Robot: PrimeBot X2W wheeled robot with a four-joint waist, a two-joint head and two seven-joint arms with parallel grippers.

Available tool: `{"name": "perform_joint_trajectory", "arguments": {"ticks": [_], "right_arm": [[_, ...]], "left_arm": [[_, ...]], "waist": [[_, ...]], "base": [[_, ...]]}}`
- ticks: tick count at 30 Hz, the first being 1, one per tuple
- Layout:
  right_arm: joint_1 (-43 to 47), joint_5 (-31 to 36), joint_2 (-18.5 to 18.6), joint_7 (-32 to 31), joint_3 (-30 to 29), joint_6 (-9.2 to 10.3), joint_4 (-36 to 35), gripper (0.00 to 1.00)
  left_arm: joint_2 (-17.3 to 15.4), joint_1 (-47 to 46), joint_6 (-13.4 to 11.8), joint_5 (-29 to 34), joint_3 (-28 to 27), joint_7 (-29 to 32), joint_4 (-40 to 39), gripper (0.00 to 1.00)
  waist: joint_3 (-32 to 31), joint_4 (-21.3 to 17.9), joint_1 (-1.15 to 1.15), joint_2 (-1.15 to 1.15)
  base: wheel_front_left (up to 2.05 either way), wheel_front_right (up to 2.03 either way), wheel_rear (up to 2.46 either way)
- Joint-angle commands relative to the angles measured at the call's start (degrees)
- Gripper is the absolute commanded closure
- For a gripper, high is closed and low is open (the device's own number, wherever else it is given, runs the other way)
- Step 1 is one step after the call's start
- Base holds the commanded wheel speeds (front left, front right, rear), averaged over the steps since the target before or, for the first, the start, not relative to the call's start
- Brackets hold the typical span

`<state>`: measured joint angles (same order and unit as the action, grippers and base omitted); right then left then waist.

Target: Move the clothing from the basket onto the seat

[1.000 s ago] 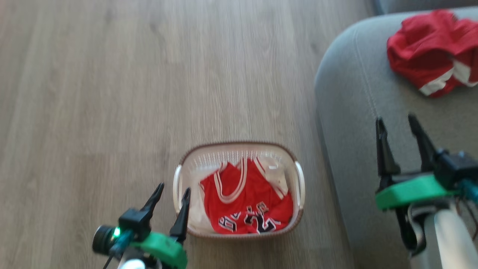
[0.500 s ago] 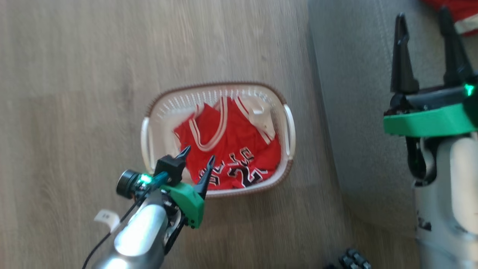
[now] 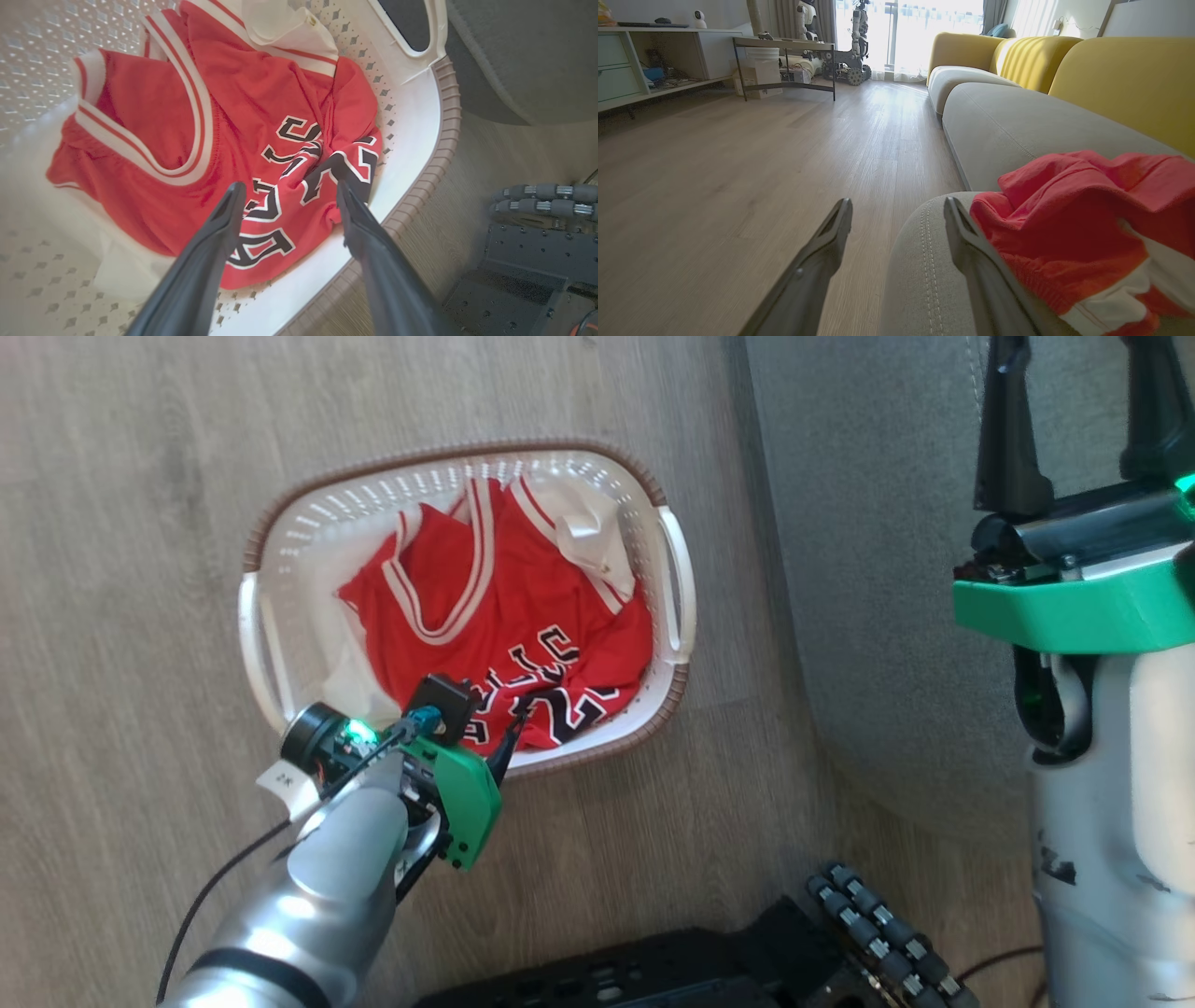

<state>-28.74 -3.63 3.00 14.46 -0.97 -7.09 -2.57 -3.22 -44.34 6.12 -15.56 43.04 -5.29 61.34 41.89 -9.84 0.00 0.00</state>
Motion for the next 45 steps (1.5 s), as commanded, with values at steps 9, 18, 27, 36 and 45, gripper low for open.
{"name": "perform_joint_trajectory", "arguments": {"ticks": [9, 18, 27, 36, 45], "right_arm": [[-1.76, -1.28, -0.13, 0.50, 4.97, -0.40, -4.69, 0.00], [-2.01, -1.74, -0.13, 0.52, 7.03, -0.40, -6.23, 0.00], [-2.38, -2.63, -0.13, 0.53, 8.60, -0.40, -6.17, 0.00], [-2.21, -2.79, -0.13, 0.53, 8.48, -0.40, -5.08, 0.00], [0.10, -2.67, -0.13, 0.53, 8.08, -0.40, -0.96, 0.00]], "left_arm": [[0.02, -4.66, 1.06, 0.91, 2.90, 1.84, 5.94, 0.00], [-0.95, -7.37, 1.25, 0.63, 4.47, 3.77, 9.55, 0.00], [-1.47, -8.13, 1.32, -0.13, 5.84, 6.31, 10.92, 1.00], [-1.24, -8.44, 1.35, -1.77, 6.56, 4.15, 10.39, 1.00], [-0.40, -8.21, 1.36, -5.38, 5.74, -1.68, 7.95, 1.00]], "waist": [[5.09, -3.47, 0.00, 0.00], [7.02, -5.05, 0.00, 0.00], [7.13, -6.21, 0.00, 0.00], [4.88, -6.01, 0.00, 0.00], [-2.73, -2.90, 0.00, 0.00]], "base": [[0.00, 0.00, 0.00], [0.00, 0.00, 0.00], [0.00, 0.00, 0.00], [0.00, 0.00, 0.00], [0.00, 0.00, 0.00]]}}
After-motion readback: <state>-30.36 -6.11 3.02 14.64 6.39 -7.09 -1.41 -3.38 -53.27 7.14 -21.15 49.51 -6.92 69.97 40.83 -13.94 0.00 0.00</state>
